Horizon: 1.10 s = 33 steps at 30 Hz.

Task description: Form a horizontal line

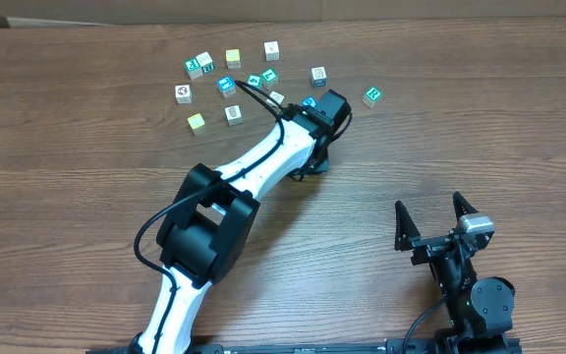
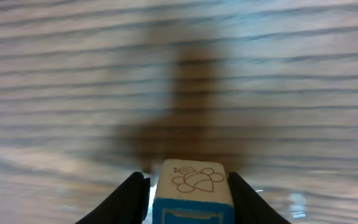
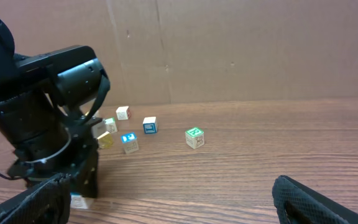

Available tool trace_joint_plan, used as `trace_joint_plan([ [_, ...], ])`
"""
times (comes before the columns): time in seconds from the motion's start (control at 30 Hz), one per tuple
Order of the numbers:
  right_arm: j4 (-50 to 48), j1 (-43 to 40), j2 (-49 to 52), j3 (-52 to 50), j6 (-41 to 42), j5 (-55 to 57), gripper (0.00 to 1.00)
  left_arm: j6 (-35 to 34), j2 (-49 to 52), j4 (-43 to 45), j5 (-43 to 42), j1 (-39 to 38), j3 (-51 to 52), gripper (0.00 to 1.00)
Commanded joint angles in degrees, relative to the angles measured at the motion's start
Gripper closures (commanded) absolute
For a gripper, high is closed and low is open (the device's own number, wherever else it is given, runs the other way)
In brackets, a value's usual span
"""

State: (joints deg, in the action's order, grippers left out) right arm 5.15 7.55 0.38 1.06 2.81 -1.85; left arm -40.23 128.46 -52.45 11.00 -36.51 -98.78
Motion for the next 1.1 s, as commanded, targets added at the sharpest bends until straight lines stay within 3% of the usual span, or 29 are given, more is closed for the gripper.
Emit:
trace_joint_plan([
  [0.0, -0.3, 0.2, -0.2, -0.6, 0.2, 0.7, 0.00, 1.6, -2.8, -2.9, 3.3, 1.1, -1.0, 0.63],
  [0.2, -0.3, 0.2, -0.2, -0.6, 0.2, 0.7, 0.00, 1.7, -2.8, -8.1, 4.5, 3.0, -1.0, 0.64],
  [0.63, -0.3, 0.2, -0.2, -0.6, 0.2, 0.7, 0.00, 2.0, -2.8, -8.9, 4.6, 6.6, -1.0, 0.63],
  [0.87, -0.3, 0.2, -0.2, -0.6, 0.2, 0.7, 0.00, 9.0, -2.8, -7.8, 3.9, 6.5, -1.0, 0.63],
  [1.07, -0.3, 0.2, -0.2, -0.6, 0.2, 0.7, 0.00, 8.9, -2.8, -10.1, 2.4, 6.5, -1.0, 0.55],
])
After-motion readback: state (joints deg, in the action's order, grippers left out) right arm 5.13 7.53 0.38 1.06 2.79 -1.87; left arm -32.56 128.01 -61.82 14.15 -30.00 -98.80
